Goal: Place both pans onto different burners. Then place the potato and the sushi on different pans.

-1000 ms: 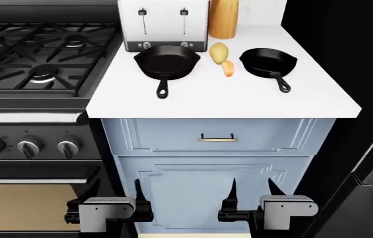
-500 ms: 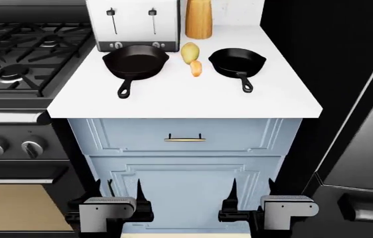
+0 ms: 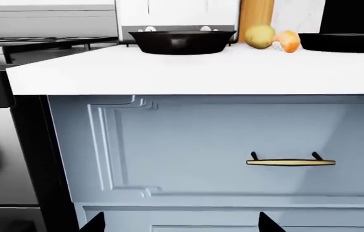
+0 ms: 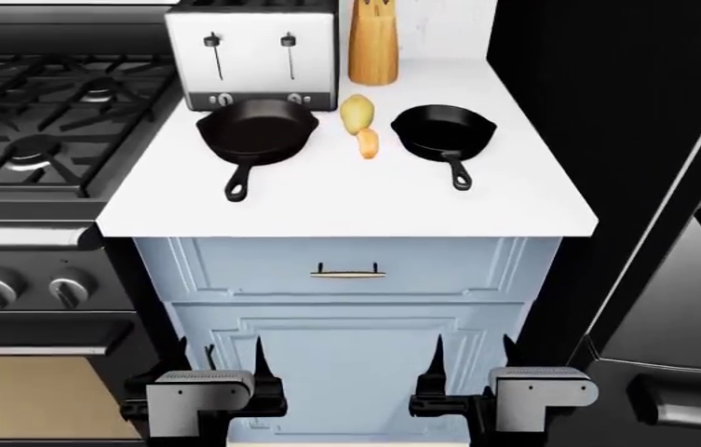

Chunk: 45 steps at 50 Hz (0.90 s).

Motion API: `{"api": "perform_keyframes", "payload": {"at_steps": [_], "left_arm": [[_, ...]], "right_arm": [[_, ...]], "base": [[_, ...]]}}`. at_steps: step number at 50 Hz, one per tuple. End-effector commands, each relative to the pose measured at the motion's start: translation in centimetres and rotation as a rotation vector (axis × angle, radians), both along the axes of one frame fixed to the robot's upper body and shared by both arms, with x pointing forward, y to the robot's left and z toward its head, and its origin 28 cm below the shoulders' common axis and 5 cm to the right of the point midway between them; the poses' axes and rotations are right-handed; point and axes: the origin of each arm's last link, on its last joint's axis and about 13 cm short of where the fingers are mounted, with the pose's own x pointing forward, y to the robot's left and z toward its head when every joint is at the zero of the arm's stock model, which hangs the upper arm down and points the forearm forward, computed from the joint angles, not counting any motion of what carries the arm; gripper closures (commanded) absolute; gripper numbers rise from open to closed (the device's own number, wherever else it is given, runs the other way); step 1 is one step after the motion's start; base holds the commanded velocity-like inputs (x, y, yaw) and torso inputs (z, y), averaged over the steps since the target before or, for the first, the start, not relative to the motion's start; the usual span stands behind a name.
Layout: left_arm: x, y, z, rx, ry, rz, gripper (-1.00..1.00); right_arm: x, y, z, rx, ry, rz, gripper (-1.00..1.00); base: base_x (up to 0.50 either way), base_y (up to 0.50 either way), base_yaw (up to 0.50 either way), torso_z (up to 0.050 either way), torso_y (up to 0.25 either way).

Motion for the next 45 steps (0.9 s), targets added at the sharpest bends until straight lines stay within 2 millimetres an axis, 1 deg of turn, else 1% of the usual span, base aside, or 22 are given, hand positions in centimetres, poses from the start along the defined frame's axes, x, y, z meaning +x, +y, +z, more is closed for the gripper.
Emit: {"api": "perform_keyframes", "payload": {"at_steps": [1,22,24,26,29,33,36,40,45], "left_arm": [[0.0,0.0,0.0,0.002,0.004,0.003,-1.0],[0.0,0.0,0.0,0.007,0.005,0.011,-1.0],[-0.2,0.1,0.2,0.007,-0.008,0.019,-1.0],[-0.5,0.1,0.7,-0.01,-0.021,0.02,-1.0],[-0.9,0.1,3.4,-0.011,-0.091,-0.016,-1.0],[-1.2,0.0,8.8,-0.045,-0.189,-0.083,-1.0],[-1.3,0.0,12.5,-0.076,-0.219,-0.14,-1.0],[-1.2,0.1,15.8,-0.075,-0.155,-0.181,-1.0],[-0.1,0.4,19.6,-0.07,-0.088,-0.218,-1.0]], "right_arm": [[0.0,0.0,0.0,0.004,0.005,-0.001,-1.0],[0.0,0.0,0.0,-0.006,-0.001,-0.008,-1.0],[0.0,-0.1,0.3,0.014,-0.043,-0.019,-1.0],[-0.2,-0.1,1.2,0.059,-0.076,-0.037,-1.0],[-0.7,0.2,3.6,0.069,-0.107,-0.02,-1.0],[-1.7,0.6,7.9,0.067,-0.131,0.049,-1.0],[-2.2,0.8,10.9,0.05,-0.152,0.102,-1.0],[-2.5,0.9,14.4,0.021,-0.162,0.157,-1.0],[-2.4,1.0,18.4,-0.008,-0.161,0.211,-1.0]], "base": [[0.0,0.0,0.0,0.05,0.0],[0.0,0.0,0.0,0.05,0.0],[0.0,0.0,0.0,0.05,0.0],[0.0,0.0,0.0,0.0,0.0],[0.0,0.0,0.0,0.0,0.0],[0.0,0.0,0.0,0.0,0.0],[0.0,0.0,0.0,0.0,0.0],[0.0,0.0,0.0,0.0,0.0],[0.0,0.0,0.0,0.0,0.0]]}}
